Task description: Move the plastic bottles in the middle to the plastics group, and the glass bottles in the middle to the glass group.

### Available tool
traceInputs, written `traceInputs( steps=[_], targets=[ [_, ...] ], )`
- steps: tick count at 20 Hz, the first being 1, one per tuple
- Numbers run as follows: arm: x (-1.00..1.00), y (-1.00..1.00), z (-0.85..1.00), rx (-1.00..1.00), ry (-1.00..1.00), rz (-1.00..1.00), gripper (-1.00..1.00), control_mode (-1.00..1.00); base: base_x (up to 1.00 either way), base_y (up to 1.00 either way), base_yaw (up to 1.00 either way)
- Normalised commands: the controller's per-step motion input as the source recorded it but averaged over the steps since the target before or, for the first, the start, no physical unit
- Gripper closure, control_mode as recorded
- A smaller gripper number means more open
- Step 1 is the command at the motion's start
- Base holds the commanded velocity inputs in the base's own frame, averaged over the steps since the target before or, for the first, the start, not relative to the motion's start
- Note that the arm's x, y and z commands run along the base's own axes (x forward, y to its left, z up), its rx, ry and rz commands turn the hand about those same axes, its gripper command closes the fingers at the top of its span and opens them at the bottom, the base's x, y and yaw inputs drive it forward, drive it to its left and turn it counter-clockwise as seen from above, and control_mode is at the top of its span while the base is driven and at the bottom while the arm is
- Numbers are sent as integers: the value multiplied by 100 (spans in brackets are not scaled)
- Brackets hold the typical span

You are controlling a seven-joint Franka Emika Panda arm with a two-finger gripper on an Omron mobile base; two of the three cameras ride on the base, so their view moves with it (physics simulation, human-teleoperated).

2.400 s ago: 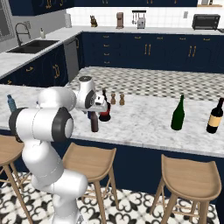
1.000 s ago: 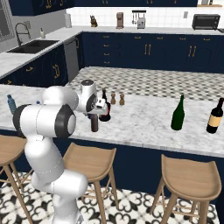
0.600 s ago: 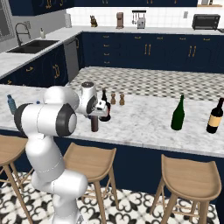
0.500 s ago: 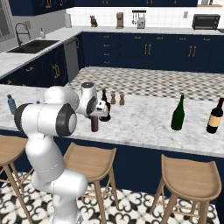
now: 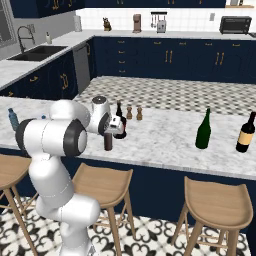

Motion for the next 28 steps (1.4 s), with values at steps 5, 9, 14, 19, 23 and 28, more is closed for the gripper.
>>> traceInputs(
  steps=[5,9,14,19,23,28],
  targets=[
    [3,0,-5,0,-1,0,-100,-100,0,0,0],
    [0,0,-1,0,0,0,-100,-100,0,0,0],
    [0,0,0,0,0,0,-100,-100,0,0,0],
    [2,0,0,0,-2,0,-100,-100,0,0,0],
    [0,0,0,0,0,0,100,-100,0,0,0],
    [0,0,0,0,0,0,100,-100,0,0,0]
  ],
)
